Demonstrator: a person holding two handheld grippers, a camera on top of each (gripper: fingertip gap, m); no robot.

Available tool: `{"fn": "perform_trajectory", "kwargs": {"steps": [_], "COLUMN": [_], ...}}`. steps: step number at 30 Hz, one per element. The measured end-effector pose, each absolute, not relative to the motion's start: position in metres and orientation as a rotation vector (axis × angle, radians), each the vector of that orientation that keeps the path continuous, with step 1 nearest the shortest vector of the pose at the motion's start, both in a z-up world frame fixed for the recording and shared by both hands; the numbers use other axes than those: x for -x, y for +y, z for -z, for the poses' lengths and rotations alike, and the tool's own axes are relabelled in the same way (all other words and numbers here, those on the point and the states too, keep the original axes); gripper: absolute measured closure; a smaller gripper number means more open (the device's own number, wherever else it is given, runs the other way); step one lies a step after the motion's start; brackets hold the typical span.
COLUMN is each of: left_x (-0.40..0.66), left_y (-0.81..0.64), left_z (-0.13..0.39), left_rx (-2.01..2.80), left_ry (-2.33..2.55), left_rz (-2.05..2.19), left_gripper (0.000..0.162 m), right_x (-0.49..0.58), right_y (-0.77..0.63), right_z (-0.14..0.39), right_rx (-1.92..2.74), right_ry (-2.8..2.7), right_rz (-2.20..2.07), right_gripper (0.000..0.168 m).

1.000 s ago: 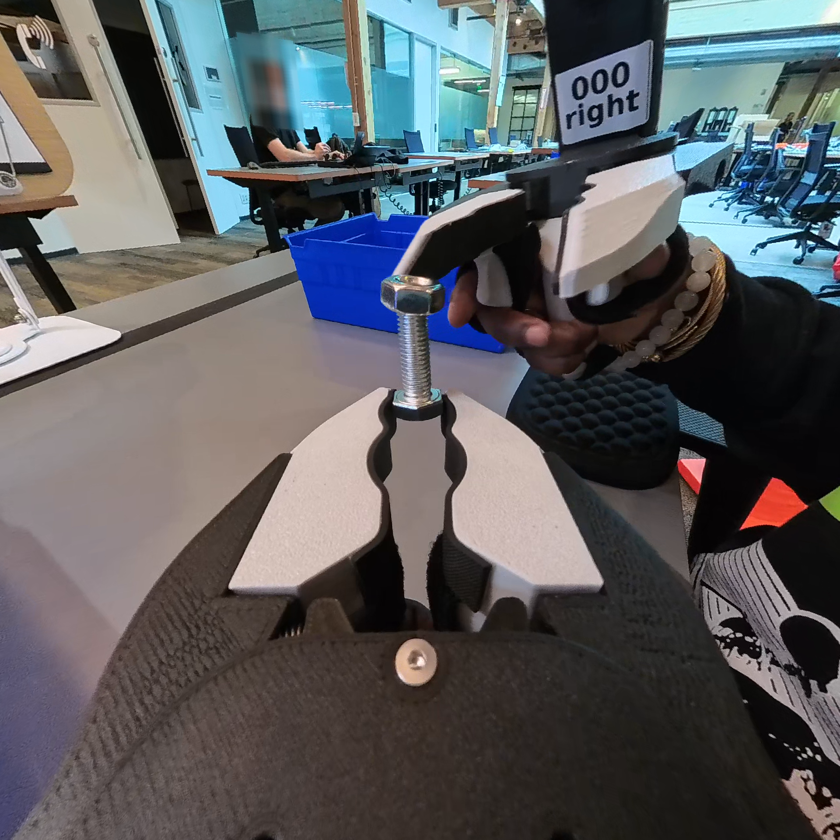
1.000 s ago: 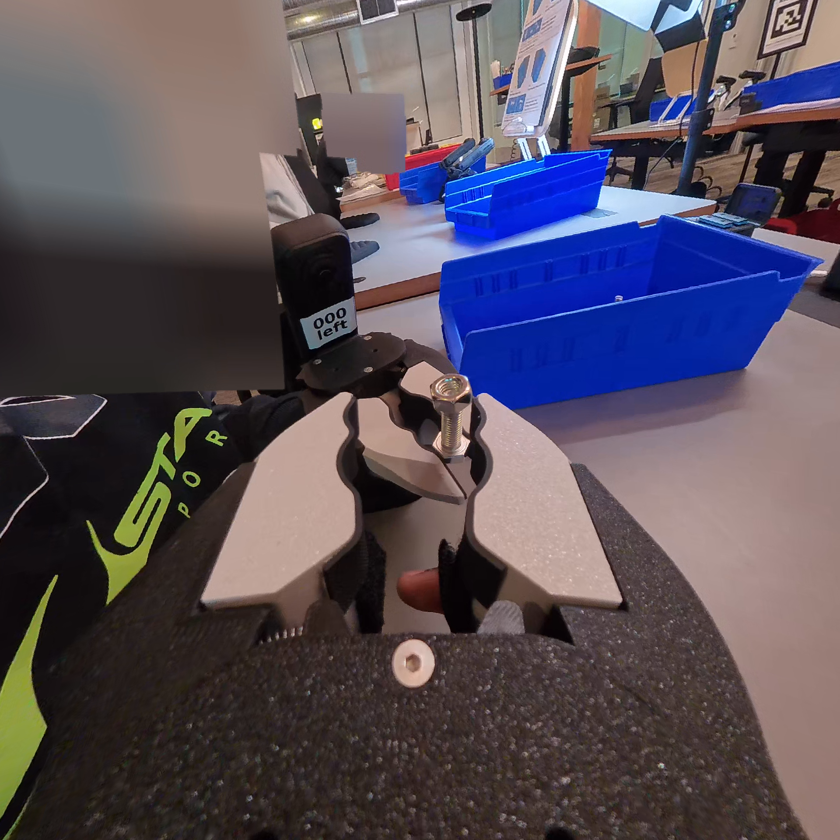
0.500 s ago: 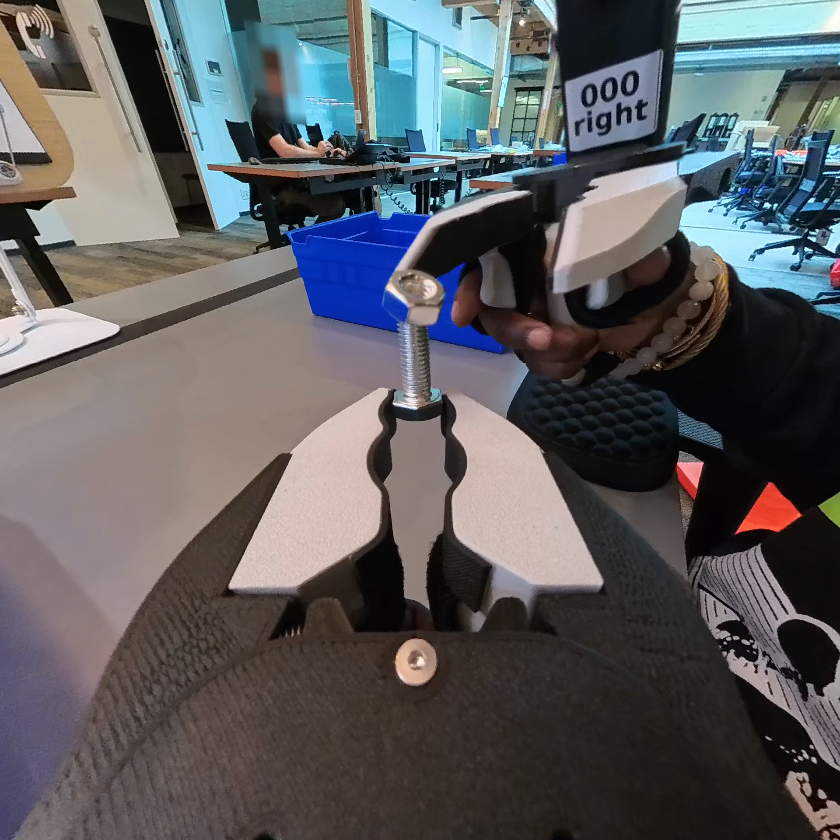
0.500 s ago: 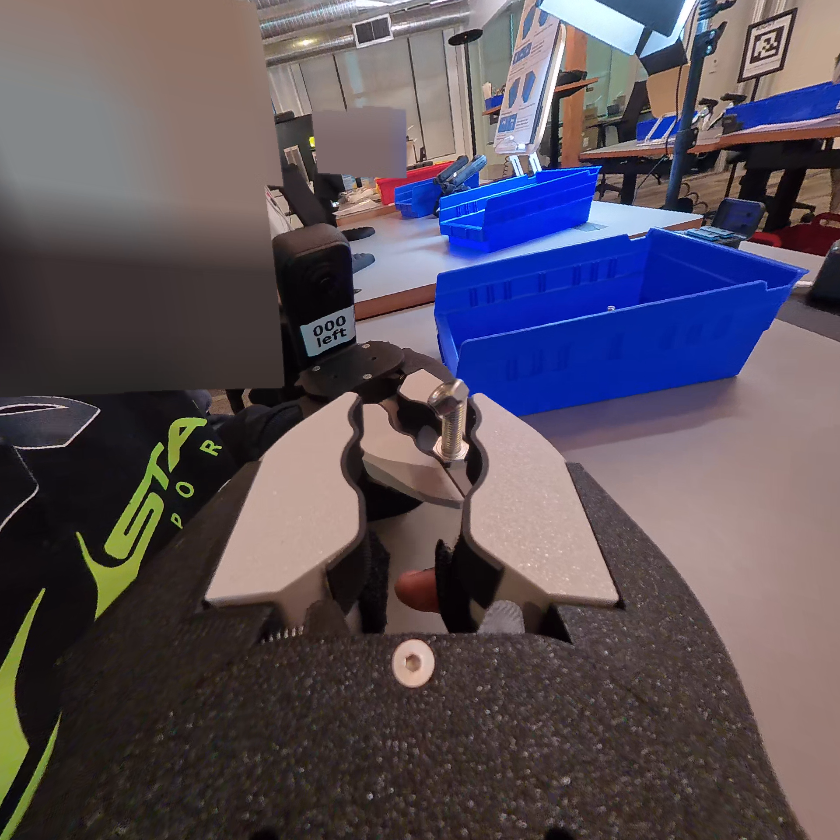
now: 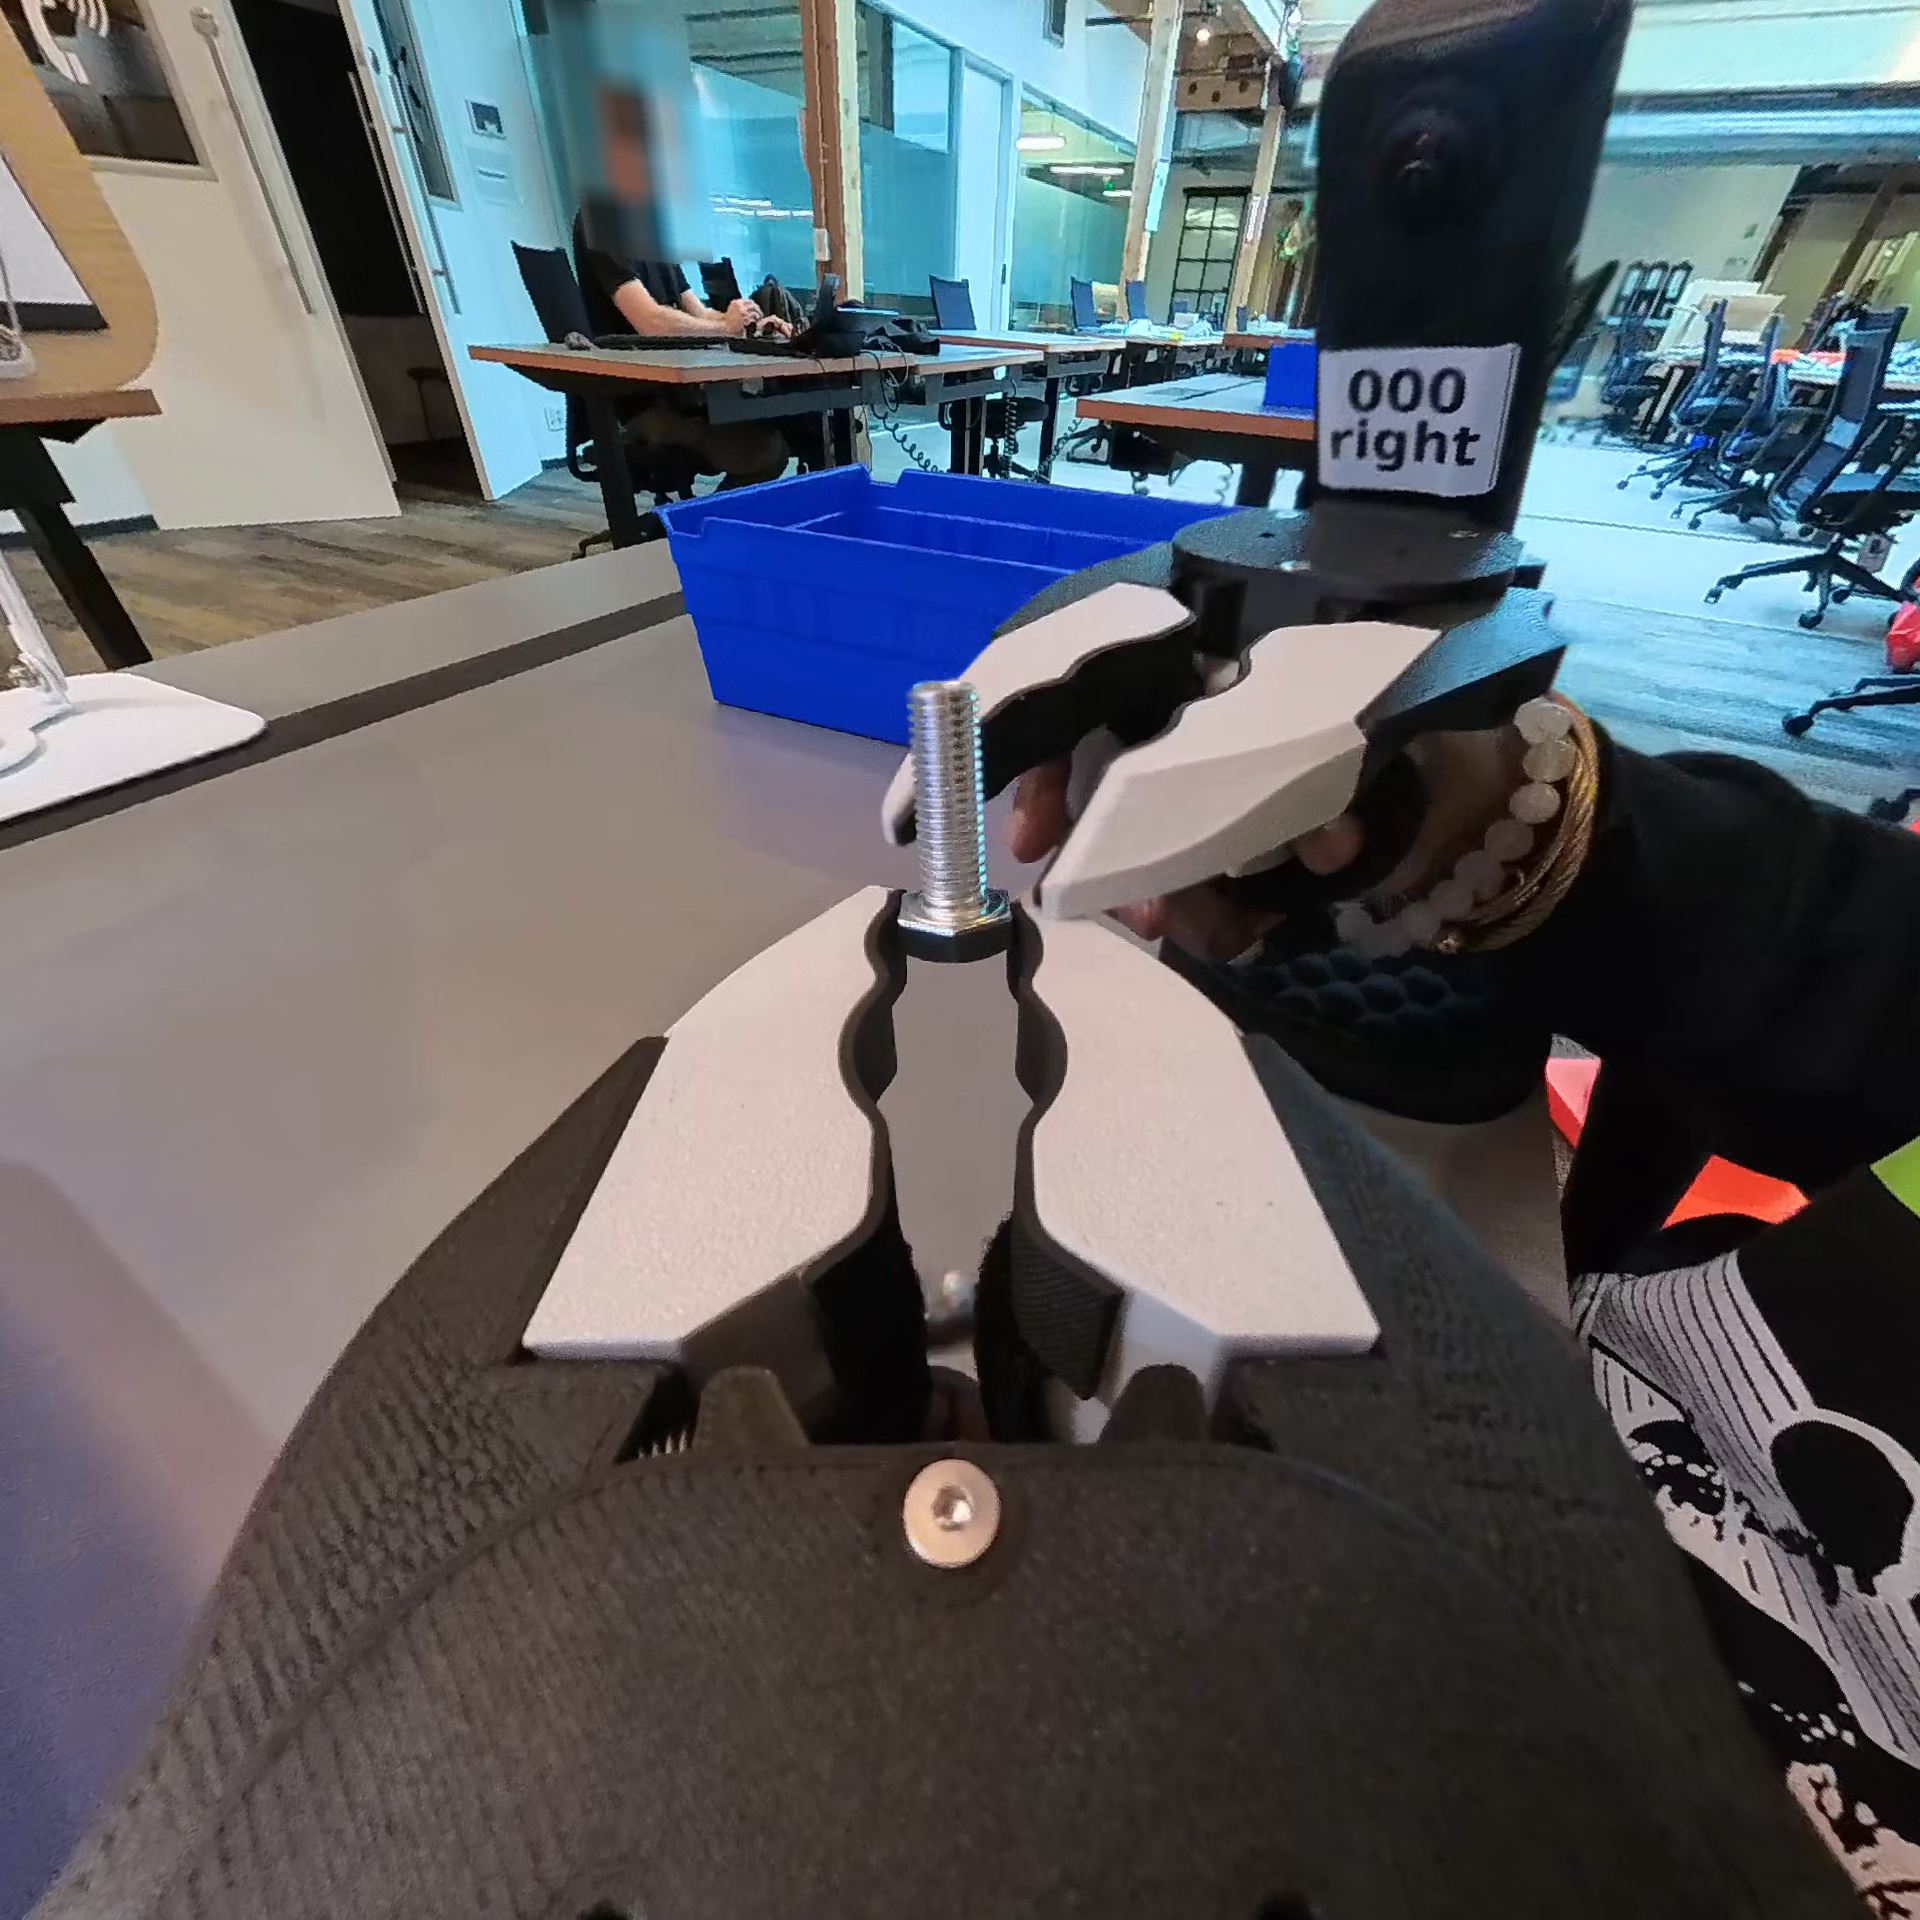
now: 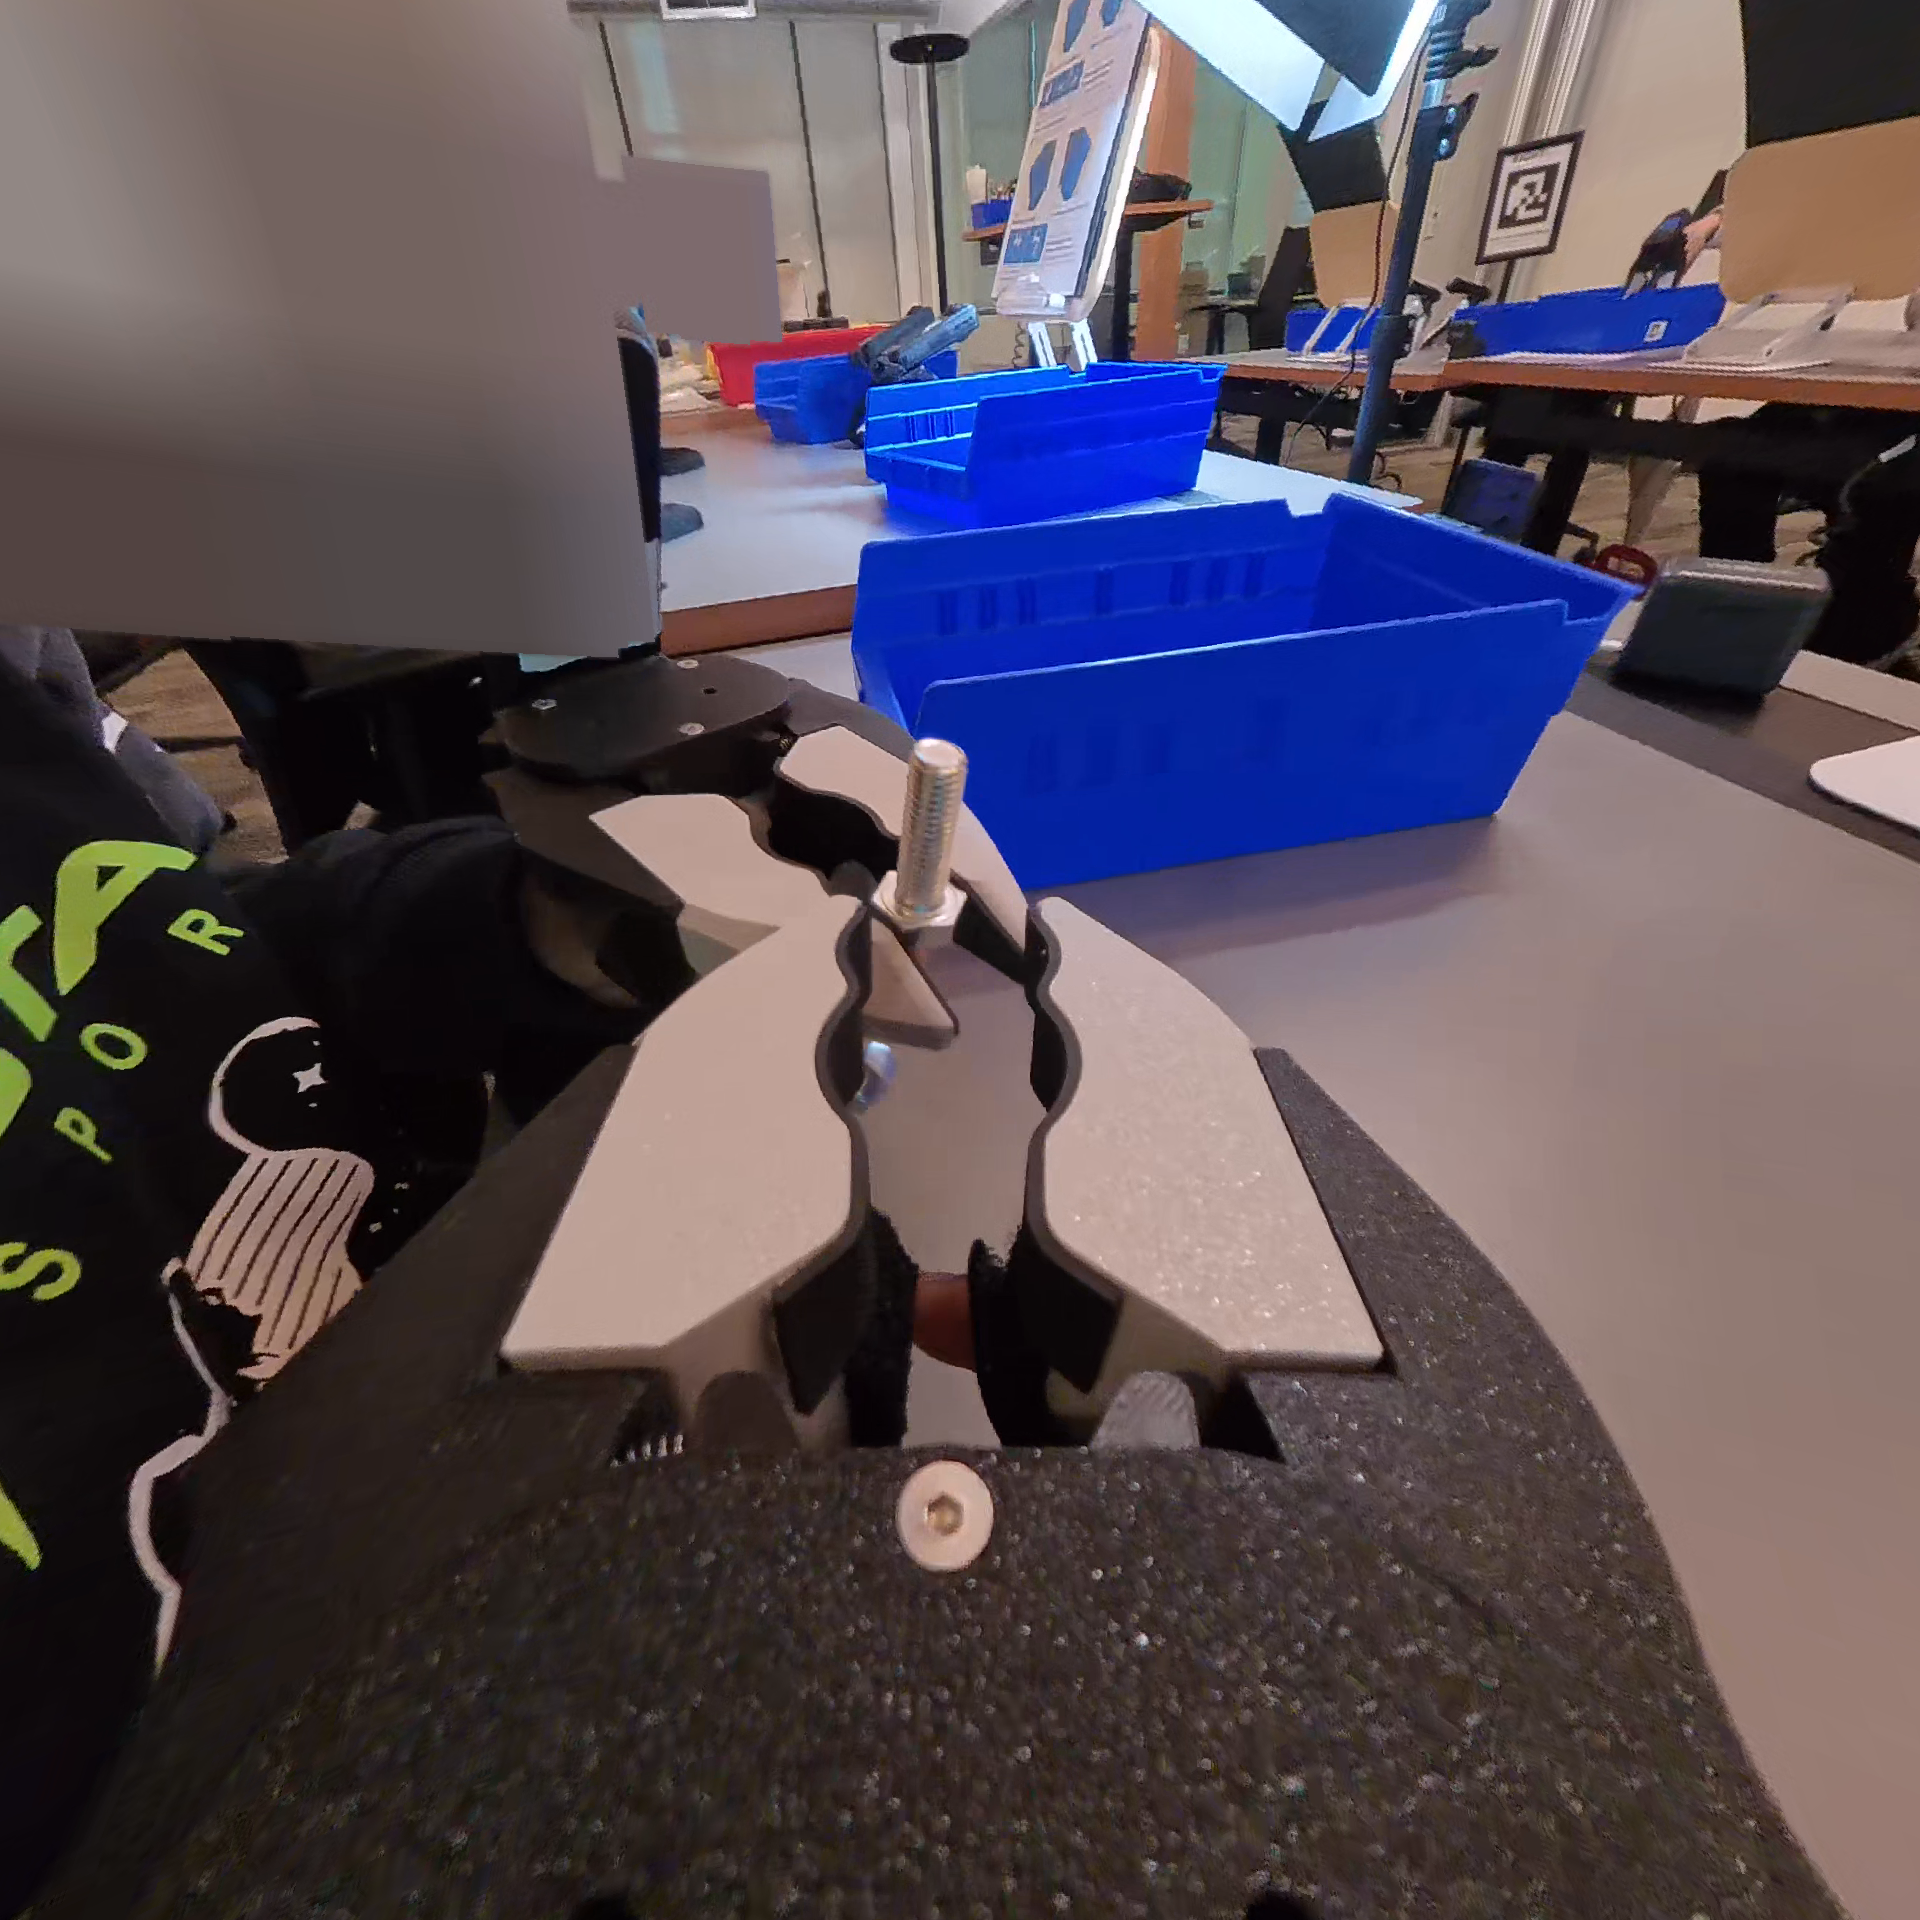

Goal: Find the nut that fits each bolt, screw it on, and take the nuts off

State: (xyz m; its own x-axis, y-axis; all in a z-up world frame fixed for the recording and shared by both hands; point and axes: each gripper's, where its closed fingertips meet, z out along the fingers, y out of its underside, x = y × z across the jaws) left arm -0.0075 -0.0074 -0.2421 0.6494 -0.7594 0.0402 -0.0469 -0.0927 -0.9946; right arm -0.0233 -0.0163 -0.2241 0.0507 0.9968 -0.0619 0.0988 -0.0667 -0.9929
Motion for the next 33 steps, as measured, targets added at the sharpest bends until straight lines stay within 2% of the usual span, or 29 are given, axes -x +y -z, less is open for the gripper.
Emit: {"fn": "perform_trajectory", "kwargs": {"steps": [5, 13, 22, 30, 33], "left_x": [0.021, 0.058, 0.052, 0.048, 0.048], "left_y": [-0.002, 0.007, 0.004, 0.002, 0.002], "left_z": [0.231, 0.212, 0.214, 0.215, 0.215], "left_rx": [1.530, 1.431, 1.432, 1.435, 1.436], "left_ry": [0.568, 0.357, 0.402, 0.436, 0.440], "left_rz": [0.715, 0.729, 0.718, 0.704, 0.703], "left_gripper": [0.143, 0.143, 0.143, 0.143, 0.143], "right_x": [0.012, 0.019, 0.032, 0.032, 0.031], "right_y": [-0.030, -0.072, -0.084, -0.081, -0.080], "right_z": [0.252, 0.314, 0.341, 0.342, 0.339], "right_rx": [1.475, 1.533, 1.462, 1.442, 1.430], "right_ry": [-1.404, -1.857, -2.045, -2.045, -2.035], "right_rz": [-1.234, -1.009, -0.807, -0.766, -0.764], "right_gripper": [0.127, 0.129, 0.138, 0.153, 0.151]}}
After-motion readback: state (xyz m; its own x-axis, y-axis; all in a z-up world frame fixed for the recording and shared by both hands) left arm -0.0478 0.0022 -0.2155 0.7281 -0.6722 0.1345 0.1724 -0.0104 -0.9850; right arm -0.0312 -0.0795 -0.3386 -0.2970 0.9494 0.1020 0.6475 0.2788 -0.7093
